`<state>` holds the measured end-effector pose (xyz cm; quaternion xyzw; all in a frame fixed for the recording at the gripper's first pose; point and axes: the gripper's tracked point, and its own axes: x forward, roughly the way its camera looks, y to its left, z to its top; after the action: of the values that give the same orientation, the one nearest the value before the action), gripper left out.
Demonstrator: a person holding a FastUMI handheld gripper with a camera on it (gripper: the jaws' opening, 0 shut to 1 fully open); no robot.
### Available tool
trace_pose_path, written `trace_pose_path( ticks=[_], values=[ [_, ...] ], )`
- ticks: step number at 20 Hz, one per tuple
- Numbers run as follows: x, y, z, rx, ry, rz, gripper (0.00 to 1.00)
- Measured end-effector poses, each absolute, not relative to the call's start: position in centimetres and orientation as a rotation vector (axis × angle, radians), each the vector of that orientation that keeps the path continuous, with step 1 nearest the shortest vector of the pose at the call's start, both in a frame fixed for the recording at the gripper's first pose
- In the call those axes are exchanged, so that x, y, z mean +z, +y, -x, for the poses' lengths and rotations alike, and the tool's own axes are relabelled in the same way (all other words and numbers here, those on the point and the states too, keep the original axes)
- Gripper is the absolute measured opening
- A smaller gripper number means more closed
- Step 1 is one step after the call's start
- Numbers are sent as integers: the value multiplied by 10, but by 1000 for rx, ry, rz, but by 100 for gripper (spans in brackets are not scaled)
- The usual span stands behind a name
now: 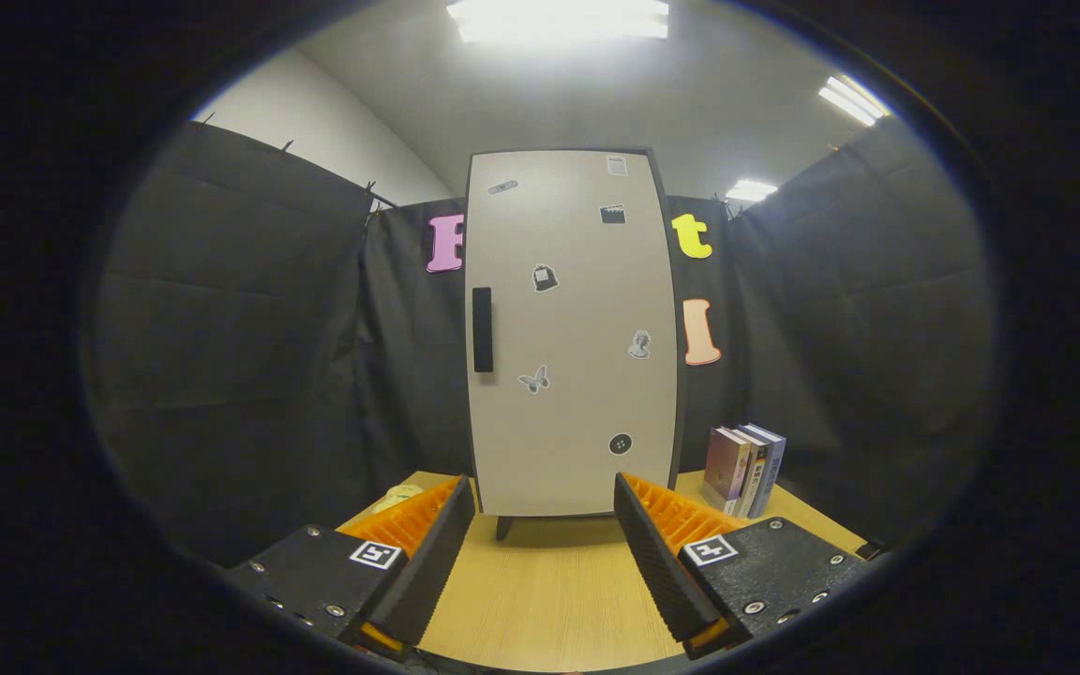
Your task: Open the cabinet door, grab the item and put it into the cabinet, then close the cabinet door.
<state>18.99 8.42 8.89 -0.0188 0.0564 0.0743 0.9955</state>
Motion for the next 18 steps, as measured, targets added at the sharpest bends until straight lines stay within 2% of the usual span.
trace_pose_path(
  ticks=[18],
  values=[
    [100,91,-195,140,72,33,93]
  ],
)
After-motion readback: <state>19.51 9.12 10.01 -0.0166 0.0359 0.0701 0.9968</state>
